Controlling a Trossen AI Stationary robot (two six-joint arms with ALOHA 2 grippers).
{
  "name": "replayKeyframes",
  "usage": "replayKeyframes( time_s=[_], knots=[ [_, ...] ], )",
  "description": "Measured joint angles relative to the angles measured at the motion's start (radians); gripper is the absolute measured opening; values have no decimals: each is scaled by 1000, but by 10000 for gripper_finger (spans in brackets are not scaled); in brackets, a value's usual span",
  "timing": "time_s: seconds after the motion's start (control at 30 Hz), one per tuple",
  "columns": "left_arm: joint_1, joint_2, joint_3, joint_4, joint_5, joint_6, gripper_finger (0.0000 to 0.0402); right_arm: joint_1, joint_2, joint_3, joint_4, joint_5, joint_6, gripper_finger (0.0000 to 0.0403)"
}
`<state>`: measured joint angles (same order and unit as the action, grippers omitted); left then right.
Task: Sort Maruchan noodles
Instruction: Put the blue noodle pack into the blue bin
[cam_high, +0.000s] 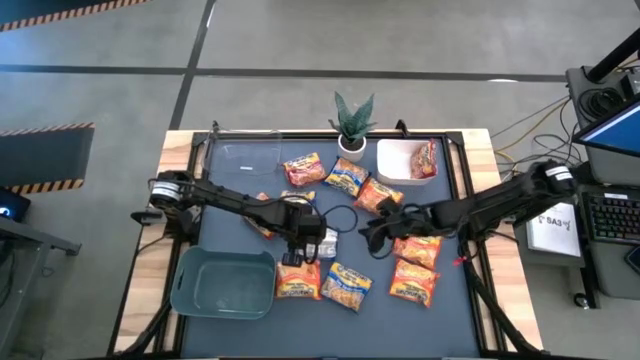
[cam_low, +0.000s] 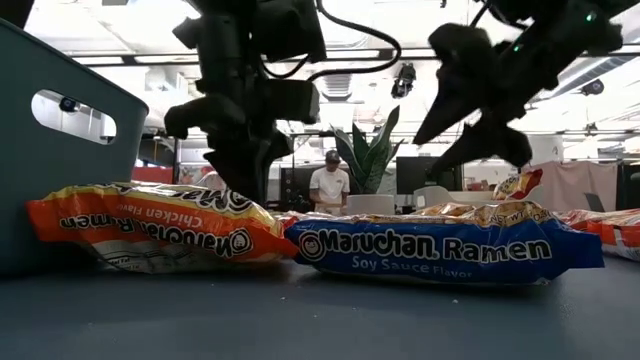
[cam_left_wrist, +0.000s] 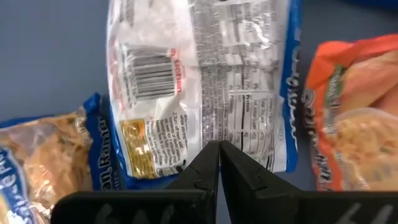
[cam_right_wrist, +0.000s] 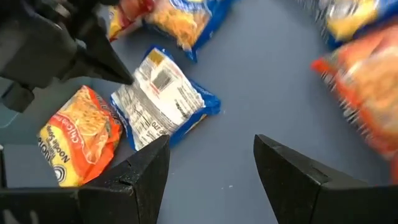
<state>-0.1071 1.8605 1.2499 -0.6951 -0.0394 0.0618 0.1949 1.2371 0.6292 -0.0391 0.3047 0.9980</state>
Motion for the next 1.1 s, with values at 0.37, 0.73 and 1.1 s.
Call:
replayKeyframes(
  time_s=[0.37, 0.73, 1.1],
  knots=[
    [2, -7, -27, -2, -8, 7, 0, 1, 170, 2, 201, -69, 86, 219],
    [2, -78, -30, -20, -27, 18, 0, 1, 184, 13, 241, -85, 105, 278],
    [1, -79, -107, 21, -23, -18, 0, 1, 282, 107, 241, -103, 58, 302]
  ],
)
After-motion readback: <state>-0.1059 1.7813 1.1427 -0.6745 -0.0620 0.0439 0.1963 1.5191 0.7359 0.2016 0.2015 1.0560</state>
